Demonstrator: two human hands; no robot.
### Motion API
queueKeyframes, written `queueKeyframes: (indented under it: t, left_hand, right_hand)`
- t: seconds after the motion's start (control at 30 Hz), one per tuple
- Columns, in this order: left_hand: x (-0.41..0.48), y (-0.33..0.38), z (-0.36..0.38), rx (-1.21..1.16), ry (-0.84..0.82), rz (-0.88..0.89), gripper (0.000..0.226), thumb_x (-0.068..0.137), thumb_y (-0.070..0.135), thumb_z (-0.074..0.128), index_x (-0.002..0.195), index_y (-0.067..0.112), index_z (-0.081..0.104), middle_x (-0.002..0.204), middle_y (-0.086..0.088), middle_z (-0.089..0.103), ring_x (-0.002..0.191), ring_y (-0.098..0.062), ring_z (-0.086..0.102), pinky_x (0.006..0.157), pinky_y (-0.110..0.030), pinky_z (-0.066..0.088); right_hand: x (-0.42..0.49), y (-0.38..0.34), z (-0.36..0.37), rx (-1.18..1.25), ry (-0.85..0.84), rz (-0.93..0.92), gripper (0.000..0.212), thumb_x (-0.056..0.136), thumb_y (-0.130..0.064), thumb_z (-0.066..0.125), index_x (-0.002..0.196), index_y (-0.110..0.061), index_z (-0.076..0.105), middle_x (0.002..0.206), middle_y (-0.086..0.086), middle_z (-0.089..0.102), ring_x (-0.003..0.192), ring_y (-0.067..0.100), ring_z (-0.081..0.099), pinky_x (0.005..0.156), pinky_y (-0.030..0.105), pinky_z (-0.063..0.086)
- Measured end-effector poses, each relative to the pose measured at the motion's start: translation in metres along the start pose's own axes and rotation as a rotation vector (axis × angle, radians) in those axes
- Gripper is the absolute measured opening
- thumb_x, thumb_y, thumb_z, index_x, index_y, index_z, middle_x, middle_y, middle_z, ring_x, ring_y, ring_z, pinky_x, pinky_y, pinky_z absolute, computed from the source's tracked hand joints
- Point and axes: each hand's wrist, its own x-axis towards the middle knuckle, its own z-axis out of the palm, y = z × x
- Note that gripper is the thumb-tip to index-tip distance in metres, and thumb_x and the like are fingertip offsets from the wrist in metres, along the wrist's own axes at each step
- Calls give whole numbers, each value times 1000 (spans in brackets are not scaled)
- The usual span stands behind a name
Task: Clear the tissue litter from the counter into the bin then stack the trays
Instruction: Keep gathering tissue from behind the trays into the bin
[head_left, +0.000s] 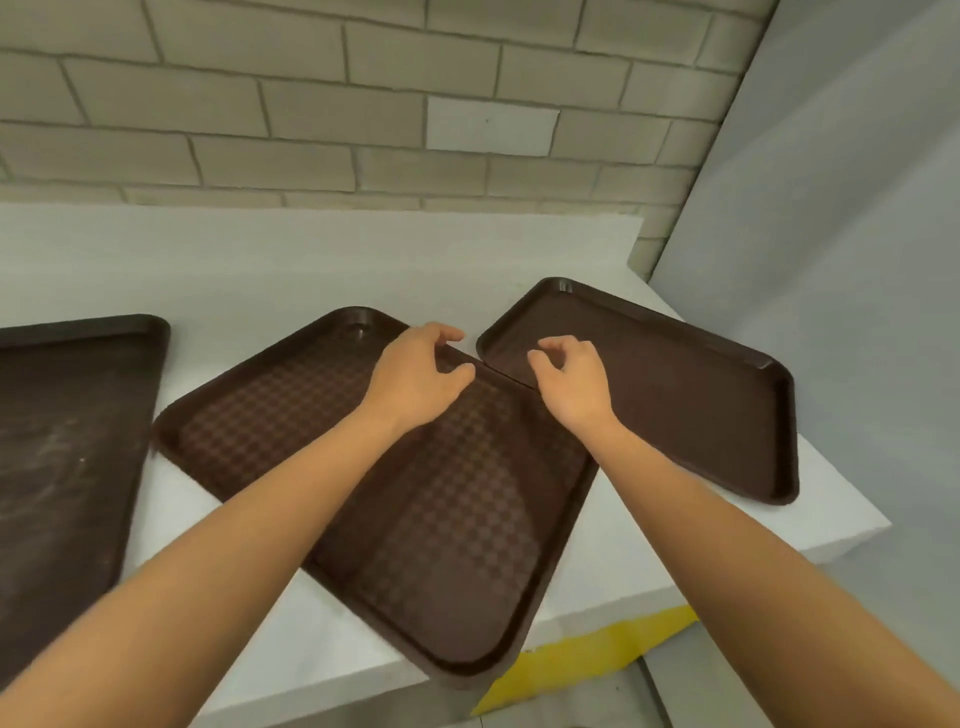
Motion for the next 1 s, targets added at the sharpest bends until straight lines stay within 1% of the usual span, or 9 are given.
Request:
queueKeyframes:
  t: [0.13,0.27,0.47,0.63,0.77,0.83,0.9,0.93,1.0]
  left_hand:
    - [45,-15,3,12,-46,8,45,86,31,62,129,22,51,134,-2,52,121,-18,50,96,-25,39]
    - [89,-23,9,34,-86,33,45,87,31,60,130,22,50,134,-3,52,122,-19,50,96,-26,39]
    - [145,-37,28,69,-146,31,46,87,36,59,131,25,48,135,0,50,121,-19,50,94,-27,40]
    - [179,-46,39,37,-96,26,44,88,34,60,129,23,50,133,1,51,121,-18,50,95,-25,39]
    - [203,-63,53,23,-80,2,44,87,33,61,128,23,51,131,0,53,118,-16,51,90,-20,36]
    - [213,-68,60,18,-80,-8,43,87,33,61,127,23,52,130,1,53,117,-15,51,90,-19,35]
    - [221,-73,66,14,-75,-2,42,87,32,62,127,23,53,129,1,54,117,-15,52,91,-20,36]
    - [224,-75,69,13,-71,0,42,87,32,62,127,23,53,128,1,54,116,-15,52,91,-20,36]
    - [230,-78,72,10,-68,-9,42,87,32,62,126,23,53,128,1,54,115,-15,52,90,-19,36]
  right_hand:
    - [42,-3,16,-33,12,40,37,90,-31,54,123,-15,56,126,8,50,115,22,50,99,33,41]
    - [83,-8,31,-101,-10,85,45,89,-31,56,128,-11,50,132,11,45,121,27,47,101,34,39]
    - [143,-6,58,-194,-72,90,51,90,-32,54,134,-8,42,138,13,38,124,29,44,100,33,37]
    - [202,9,68,-289,-118,53,51,91,-30,53,135,-10,39,139,11,35,126,28,41,102,36,39]
    - [253,30,79,-505,-131,14,52,92,-32,49,138,-9,35,138,13,37,126,30,39,102,40,36]
    - [275,41,84,-632,-142,5,52,93,-36,45,138,-12,35,137,12,39,126,30,40,106,43,31]
    - [293,47,89,-671,-157,32,50,95,-39,41,137,-14,35,137,10,39,128,29,38,110,47,24]
    - [300,49,91,-684,-167,50,48,95,-38,41,136,-15,36,136,10,41,128,28,38,111,49,23]
    - [309,50,95,-743,-186,62,42,96,-34,40,134,-15,41,132,10,44,125,28,40,108,49,29]
